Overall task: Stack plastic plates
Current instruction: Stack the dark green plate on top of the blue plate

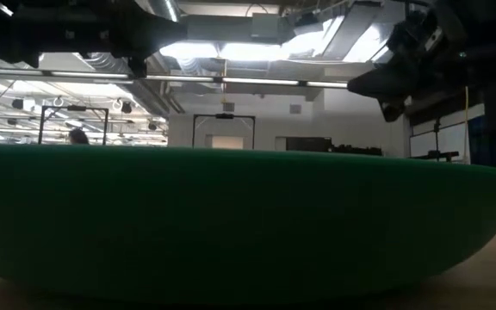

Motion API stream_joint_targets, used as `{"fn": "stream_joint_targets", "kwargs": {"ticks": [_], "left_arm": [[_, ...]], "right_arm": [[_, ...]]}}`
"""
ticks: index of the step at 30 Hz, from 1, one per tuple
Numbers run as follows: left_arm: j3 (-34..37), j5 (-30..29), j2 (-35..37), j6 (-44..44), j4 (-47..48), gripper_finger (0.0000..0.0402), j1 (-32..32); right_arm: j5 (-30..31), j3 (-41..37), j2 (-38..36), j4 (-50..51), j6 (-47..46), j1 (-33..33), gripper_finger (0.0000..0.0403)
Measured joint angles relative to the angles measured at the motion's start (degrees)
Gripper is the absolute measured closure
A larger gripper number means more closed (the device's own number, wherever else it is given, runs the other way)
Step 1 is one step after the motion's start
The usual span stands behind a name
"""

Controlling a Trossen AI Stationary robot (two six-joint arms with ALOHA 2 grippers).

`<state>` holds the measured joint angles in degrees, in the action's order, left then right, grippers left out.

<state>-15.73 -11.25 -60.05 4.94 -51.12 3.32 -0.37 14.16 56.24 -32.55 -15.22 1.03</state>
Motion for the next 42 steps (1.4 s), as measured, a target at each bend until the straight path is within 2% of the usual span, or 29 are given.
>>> {"fn": "stream_joint_targets", "kwargs": {"ticks": [13,20,23,30,33,37,42], "left_arm": [[0.0,-0.1,0.0,-0.6,0.4,0.04,0.5],[0.0,-0.5,0.0,-0.6,2.1,0.04,0.5],[0.0,-1.5,0.0,-0.6,2.1,0.04,0.4],[0.0,-1.4,0.0,1.0,1.8,0.04,0.6],[0.0,-1.5,0.0,2.0,1.5,0.04,0.6],[0.0,-1.5,0.0,2.0,1.1,0.04,0.6],[0.0,-1.5,0.0,2.0,1.0,0.04,0.6]], "right_arm": [[1.3,18.1,21.8,5.5,0.1,8.5,0.04],[-2.8,24.8,30.4,5.6,-3.1,8.5,0.0393],[-2.9,27.2,34.5,6.7,-3.1,8.5,0.0358],[-3.7,34.8,43.3,16.7,-2.3,8.5,0.0233],[-3.7,37.0,45.8,19.7,-2.3,8.5,0.0192],[-4.0,37.9,47.4,21.8,-2.3,8.9,0.0167],[-2.8,38.0,47.7,22.5,-2.2,9.6,0.0175]]}}
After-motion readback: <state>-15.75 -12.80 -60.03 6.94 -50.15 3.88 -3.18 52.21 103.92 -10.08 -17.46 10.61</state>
